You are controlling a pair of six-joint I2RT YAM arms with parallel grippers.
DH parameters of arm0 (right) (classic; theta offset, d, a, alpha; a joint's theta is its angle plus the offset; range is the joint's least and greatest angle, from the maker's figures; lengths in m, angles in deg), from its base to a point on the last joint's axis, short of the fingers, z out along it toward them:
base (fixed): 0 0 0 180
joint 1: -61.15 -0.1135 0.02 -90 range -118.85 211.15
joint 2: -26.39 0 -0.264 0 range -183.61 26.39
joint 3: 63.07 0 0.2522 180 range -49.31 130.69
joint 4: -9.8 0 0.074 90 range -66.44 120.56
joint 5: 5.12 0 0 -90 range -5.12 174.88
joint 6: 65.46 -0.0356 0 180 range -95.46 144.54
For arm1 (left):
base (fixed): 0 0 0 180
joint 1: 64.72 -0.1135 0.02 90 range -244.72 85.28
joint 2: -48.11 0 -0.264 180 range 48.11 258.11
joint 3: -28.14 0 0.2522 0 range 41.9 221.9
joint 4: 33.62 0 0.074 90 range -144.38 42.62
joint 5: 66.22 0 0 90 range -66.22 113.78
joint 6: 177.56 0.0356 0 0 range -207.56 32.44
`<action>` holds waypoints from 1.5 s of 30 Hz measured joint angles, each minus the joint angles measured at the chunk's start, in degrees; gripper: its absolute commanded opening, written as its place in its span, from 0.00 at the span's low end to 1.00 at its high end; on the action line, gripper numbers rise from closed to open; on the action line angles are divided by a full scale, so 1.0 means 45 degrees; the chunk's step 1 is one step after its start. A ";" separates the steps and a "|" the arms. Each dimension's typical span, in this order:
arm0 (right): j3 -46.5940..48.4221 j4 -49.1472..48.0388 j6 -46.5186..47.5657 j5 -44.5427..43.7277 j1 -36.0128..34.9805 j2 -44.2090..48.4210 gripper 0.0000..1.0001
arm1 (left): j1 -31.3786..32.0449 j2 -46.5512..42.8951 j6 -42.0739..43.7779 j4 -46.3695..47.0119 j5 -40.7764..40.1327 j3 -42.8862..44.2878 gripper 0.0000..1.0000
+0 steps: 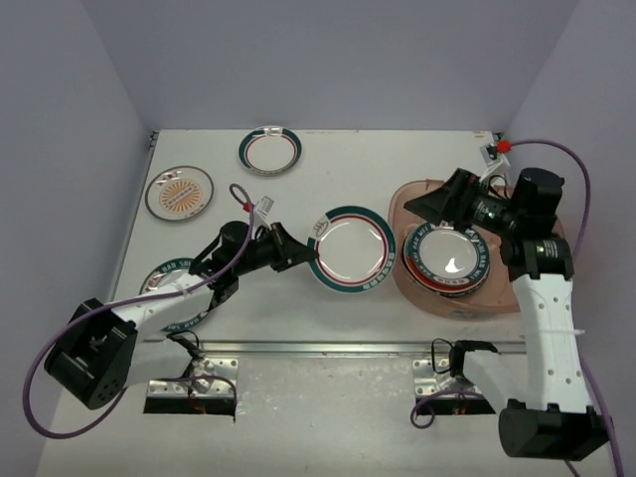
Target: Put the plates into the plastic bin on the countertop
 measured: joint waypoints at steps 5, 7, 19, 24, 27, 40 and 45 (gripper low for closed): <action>0.0904 0.1994 0.1977 -0.1593 -0.2018 -0.2024 0.89 | 0.0561 -0.1470 -0.0013 -0.0819 0.1478 -0.0898 0.00; 0.0824 0.2527 0.2434 -0.1885 -0.3086 -0.2504 0.85 | 0.0660 -0.2304 -0.0016 -0.0880 0.1731 -0.0869 0.00; -0.0797 0.2098 0.3025 -0.1245 -0.3672 -0.1605 0.00 | 0.0735 -0.2948 0.0562 -0.2331 0.1529 0.0595 1.00; -0.0787 0.2219 0.2524 -0.3720 -0.2327 -0.0764 0.00 | 0.0740 -0.4190 0.1687 -0.6057 -0.2038 0.2314 1.00; -0.0787 0.2176 0.1743 -0.5381 0.0067 -0.0220 0.00 | 0.0740 -0.5866 0.2357 -0.8405 -0.4827 0.2935 1.00; -0.2365 0.0695 -0.0195 -0.9229 0.2508 -0.0858 0.00 | 0.0740 -0.7311 0.4267 -1.1811 -0.8215 0.3261 1.00; -0.3595 0.0047 -0.0271 -0.8841 0.2508 -0.2061 0.00 | 0.0740 -0.6461 0.4331 -1.1377 -0.6966 0.2220 1.00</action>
